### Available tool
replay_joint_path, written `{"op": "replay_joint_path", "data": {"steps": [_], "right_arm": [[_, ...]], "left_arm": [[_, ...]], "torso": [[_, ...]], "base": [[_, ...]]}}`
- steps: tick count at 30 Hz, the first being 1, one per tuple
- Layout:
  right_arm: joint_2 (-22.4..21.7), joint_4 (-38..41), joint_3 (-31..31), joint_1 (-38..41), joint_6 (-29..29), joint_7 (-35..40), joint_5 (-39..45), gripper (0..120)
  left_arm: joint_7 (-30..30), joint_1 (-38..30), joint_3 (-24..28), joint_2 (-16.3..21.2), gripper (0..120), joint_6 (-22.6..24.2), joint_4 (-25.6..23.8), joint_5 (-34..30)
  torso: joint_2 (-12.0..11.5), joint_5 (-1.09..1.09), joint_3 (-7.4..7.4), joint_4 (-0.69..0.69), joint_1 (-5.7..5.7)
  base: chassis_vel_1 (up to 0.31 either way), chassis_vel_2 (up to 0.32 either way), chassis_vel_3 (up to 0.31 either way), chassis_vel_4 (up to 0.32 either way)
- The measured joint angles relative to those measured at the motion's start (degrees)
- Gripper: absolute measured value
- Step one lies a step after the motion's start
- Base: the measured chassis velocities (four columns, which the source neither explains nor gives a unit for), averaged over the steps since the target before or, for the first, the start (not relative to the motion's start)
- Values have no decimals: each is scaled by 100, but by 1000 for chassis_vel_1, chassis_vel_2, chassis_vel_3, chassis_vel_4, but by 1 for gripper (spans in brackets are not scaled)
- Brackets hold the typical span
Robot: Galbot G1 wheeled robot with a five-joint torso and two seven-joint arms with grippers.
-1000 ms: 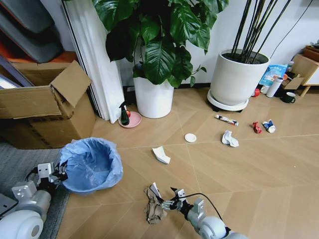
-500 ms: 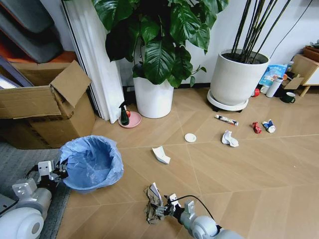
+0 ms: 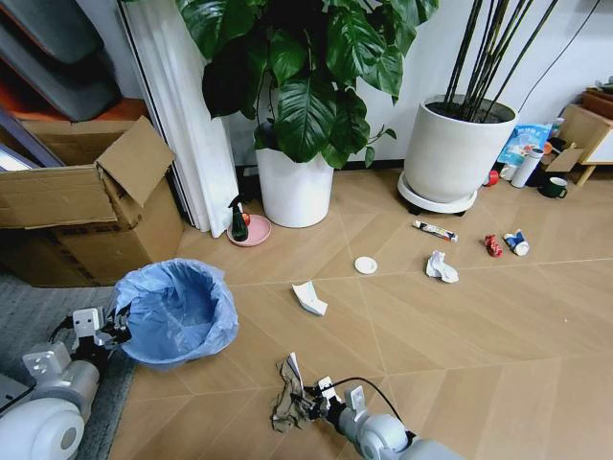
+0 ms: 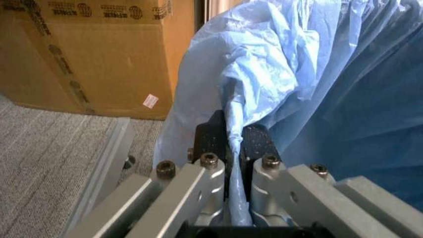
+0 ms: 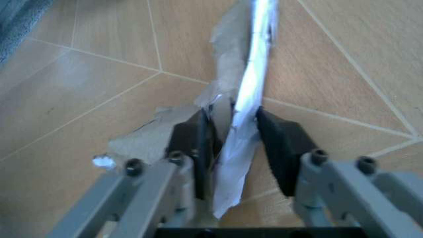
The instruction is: Pick up the trash bin and place the garbage on the floor into it.
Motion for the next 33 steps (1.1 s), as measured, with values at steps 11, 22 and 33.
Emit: {"op": "replay_joint_path", "data": {"steps": [11,22,33], "right_arm": [[-20,40,78,-45,18,1,2,0],[-298,938,1765,-401,981,-297,-804,0],[-492,1180,2297,-453,1482,-630,-1198,0]], "left_arm": [[20,19,2,25,0,1,-1,-8],[54,-69,403,331,0,95,265,-188],[65,-120,547,561,0,134,327,-311]], "torso": [[0,0,0,0,0],[0,0,0,0,0],[0,-2,0,1,0]], "base": [[0,0,0,0],[0,0,0,0],[0,0,0,0]]}}
